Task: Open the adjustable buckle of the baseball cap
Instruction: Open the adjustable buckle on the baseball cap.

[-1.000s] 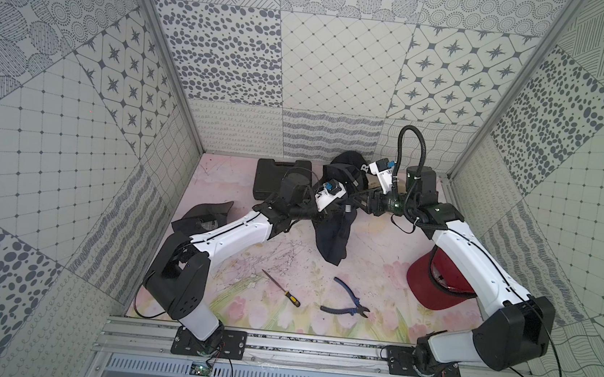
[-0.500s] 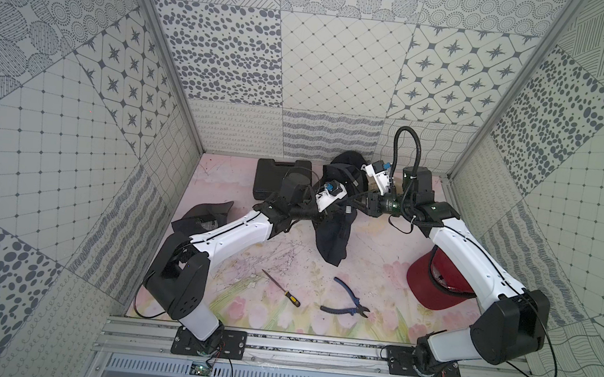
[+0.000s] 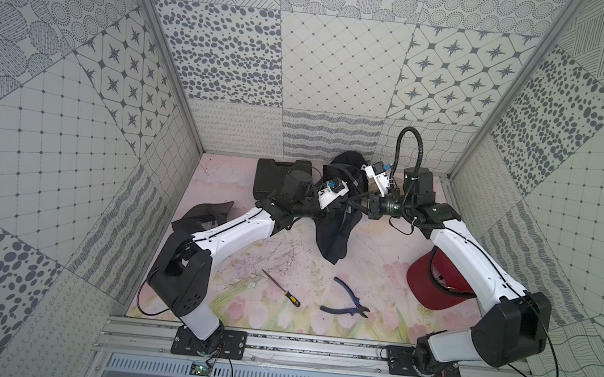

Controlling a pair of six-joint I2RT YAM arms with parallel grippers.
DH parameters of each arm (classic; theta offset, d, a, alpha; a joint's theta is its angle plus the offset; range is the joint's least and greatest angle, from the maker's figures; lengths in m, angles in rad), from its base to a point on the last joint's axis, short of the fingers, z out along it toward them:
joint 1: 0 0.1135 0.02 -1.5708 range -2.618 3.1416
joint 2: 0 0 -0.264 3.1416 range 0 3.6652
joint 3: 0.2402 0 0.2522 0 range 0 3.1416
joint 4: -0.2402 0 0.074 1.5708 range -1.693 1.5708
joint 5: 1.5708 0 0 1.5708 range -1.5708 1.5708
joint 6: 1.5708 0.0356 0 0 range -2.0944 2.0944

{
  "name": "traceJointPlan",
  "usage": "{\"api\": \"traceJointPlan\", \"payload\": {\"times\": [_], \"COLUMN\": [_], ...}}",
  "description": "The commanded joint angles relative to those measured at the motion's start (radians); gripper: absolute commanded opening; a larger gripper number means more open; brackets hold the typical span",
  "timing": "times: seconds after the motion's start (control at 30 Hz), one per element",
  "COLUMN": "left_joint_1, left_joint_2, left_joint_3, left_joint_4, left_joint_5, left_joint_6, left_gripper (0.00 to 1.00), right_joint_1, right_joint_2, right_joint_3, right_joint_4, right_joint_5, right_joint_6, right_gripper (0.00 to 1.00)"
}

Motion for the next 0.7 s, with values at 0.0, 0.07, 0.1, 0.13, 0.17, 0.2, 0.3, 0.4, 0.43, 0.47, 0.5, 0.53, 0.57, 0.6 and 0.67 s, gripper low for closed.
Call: {"api": "traceJointPlan", "payload": {"times": [0.0, 0.07, 0.1, 0.13, 0.17, 0.2, 0.3, 0.4, 0.43, 0.47, 0.5, 0.53, 0.57, 0.6, 0.67], "left_joint_1": [-0.009, -0.010, -0.011, -0.012, -0.012, -0.013, -0.013, -0.014, -0.013, -0.015, -0.014, -0.014, -0.015, -0.015, -0.015], "left_joint_2": [0.033, 0.055, 0.062, 0.069, 0.073, 0.080, 0.099, 0.112, 0.113, 0.112, 0.113, 0.113, 0.113, 0.113, 0.106], "left_joint_3": [0.052, 0.080, 0.088, 0.092, 0.097, 0.105, 0.144, 0.167, 0.166, 0.162, 0.163, 0.163, 0.163, 0.164, 0.162], "left_joint_4": [-0.031, -0.057, -0.060, -0.061, -0.060, -0.067, -0.114, -0.141, -0.136, -0.130, -0.131, -0.131, -0.134, -0.138, -0.135], "left_joint_5": [-0.081, -0.095, -0.104, -0.111, -0.114, -0.121, -0.148, -0.161, -0.155, -0.153, -0.152, -0.152, -0.155, -0.155, -0.141], "left_joint_6": [-0.099, -0.128, -0.141, -0.150, -0.157, -0.164, -0.170, -0.165, -0.162, -0.163, -0.164, -0.164, -0.164, -0.163, -0.161], "left_gripper": [0.00, 0.00, 0.00, 0.00, 0.00, 0.00, 0.00, 0.00, 0.00, 0.00, 0.00, 0.00, 0.00, 0.00, 0.00], "right_joint_1": [0.005, 0.008, 0.010, 0.011, 0.013, 0.015, 0.017, 0.020, 0.019, 0.021, 0.021, 0.021, 0.020, 0.021, 0.021], "right_joint_2": [-0.068, -0.092, -0.102, -0.112, -0.121, -0.128, -0.149, -0.167, -0.172, -0.176, -0.181, -0.185, -0.188, -0.192, -0.190], "right_joint_3": [-0.051, -0.068, -0.074, -0.082, -0.087, -0.093, -0.107, -0.124, -0.127, -0.131, -0.134, -0.137, -0.139, -0.141, -0.139], "right_joint_4": [0.069, 0.068, 0.067, 0.066, 0.067, 0.067, 0.073, 0.092, 0.095, 0.100, 0.102, 0.105, 0.109, 0.112, 0.106], "right_joint_5": [-0.055, -0.055, -0.059, -0.066, -0.071, -0.075, -0.088, -0.102, -0.104, -0.109, -0.113, -0.119, -0.120, -0.115, -0.089], "right_joint_6": [-0.043, -0.058, -0.061, -0.065, -0.067, -0.069, -0.070, -0.062, -0.062, -0.063, -0.062, -0.063, -0.062, -0.058, -0.052], "right_gripper": [0.00, 0.00, 0.00, 0.00, 0.00, 0.00, 0.00, 0.00, 0.00, 0.00, 0.00, 0.00, 0.00, 0.00, 0.12]}}
